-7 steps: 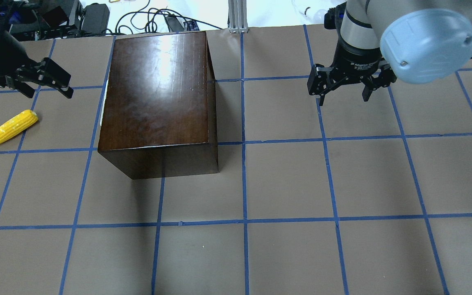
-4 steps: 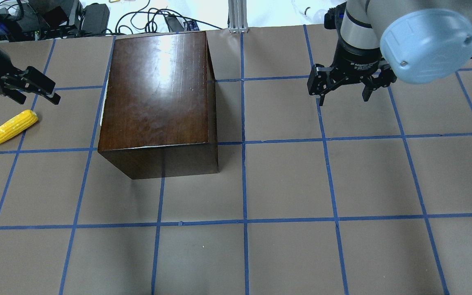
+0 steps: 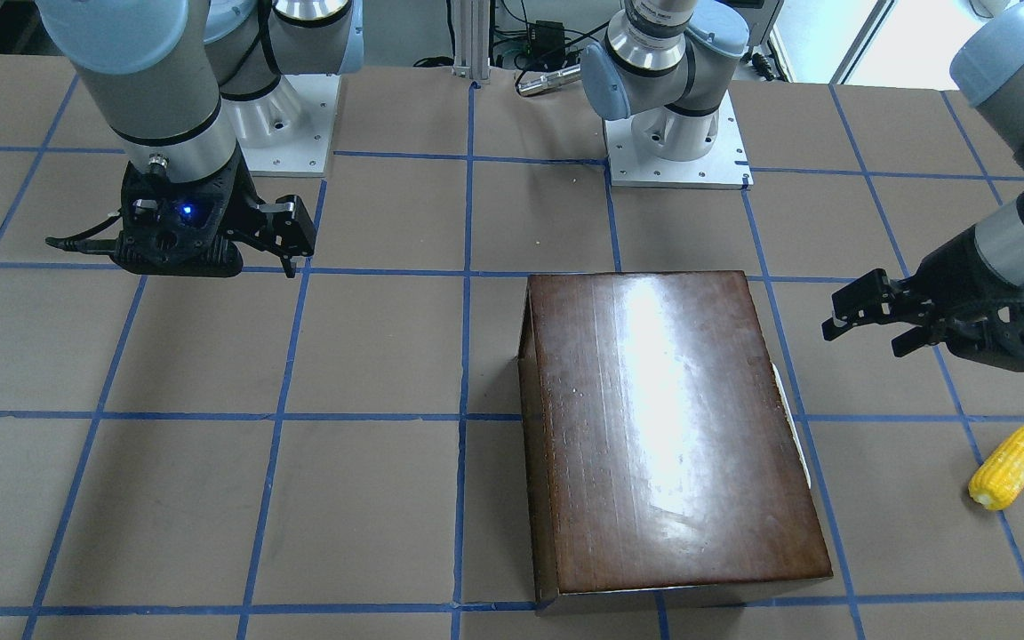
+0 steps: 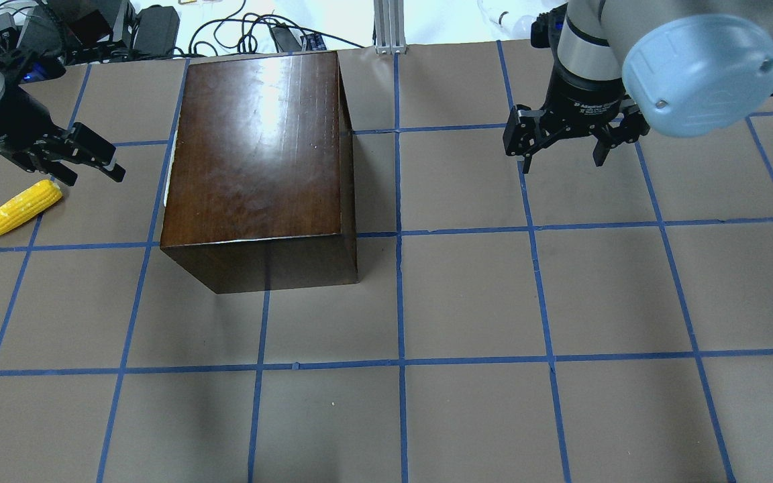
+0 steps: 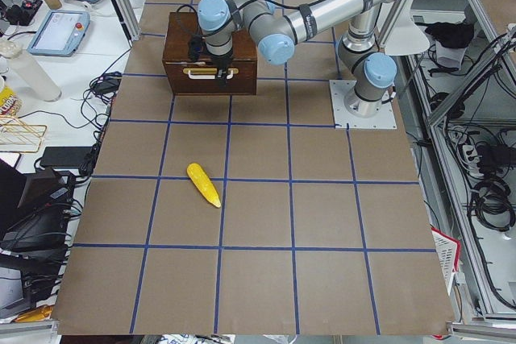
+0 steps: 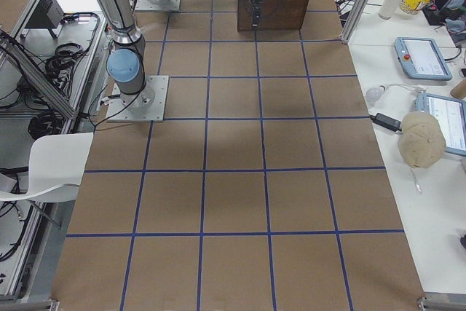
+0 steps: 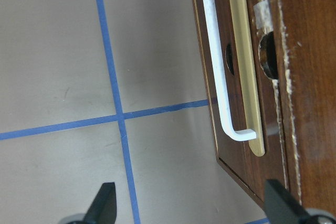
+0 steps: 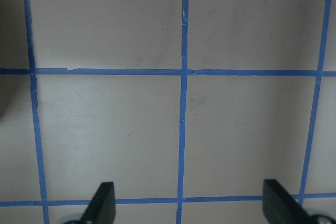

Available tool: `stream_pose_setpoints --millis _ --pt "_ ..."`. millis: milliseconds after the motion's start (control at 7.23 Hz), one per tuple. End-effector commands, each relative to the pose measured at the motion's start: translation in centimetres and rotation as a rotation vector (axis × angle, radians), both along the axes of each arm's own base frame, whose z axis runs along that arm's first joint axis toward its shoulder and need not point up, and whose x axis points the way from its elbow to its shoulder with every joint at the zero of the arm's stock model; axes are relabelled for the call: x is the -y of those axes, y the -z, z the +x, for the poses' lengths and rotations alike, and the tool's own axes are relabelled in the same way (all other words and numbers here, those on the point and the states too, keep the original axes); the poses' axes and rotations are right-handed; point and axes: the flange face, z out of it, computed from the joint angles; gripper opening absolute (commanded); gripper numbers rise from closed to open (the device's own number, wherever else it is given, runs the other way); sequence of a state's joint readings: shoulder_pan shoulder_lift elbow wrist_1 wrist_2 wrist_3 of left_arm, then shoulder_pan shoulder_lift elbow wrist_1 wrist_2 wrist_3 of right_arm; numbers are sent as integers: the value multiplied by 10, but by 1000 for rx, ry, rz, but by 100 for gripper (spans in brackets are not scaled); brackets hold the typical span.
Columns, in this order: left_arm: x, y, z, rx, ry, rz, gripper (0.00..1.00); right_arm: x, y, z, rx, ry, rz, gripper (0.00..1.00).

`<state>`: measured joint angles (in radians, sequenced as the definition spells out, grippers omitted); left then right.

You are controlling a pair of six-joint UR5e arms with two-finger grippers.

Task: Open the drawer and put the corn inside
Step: 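Lower the left gripper beside the cabinet toward the white drawer handle, then align the left gripper with the white handle and close on it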

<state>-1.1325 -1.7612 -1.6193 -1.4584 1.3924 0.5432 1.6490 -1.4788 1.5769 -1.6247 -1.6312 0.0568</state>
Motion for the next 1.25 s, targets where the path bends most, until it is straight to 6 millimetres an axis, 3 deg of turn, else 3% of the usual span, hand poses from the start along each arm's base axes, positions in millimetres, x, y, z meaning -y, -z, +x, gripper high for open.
stream_pose_setpoints --millis 0,830,1107 --pt "13 25 5 -4 -65 27 97 0 0 0 1 0 0 100" --pt "35 52 -8 -124 -151 12 97 0 0 0 1 0 -1 100" --pt "38 71 -7 -118 -153 -3 97 0 0 0 1 0 0 100"
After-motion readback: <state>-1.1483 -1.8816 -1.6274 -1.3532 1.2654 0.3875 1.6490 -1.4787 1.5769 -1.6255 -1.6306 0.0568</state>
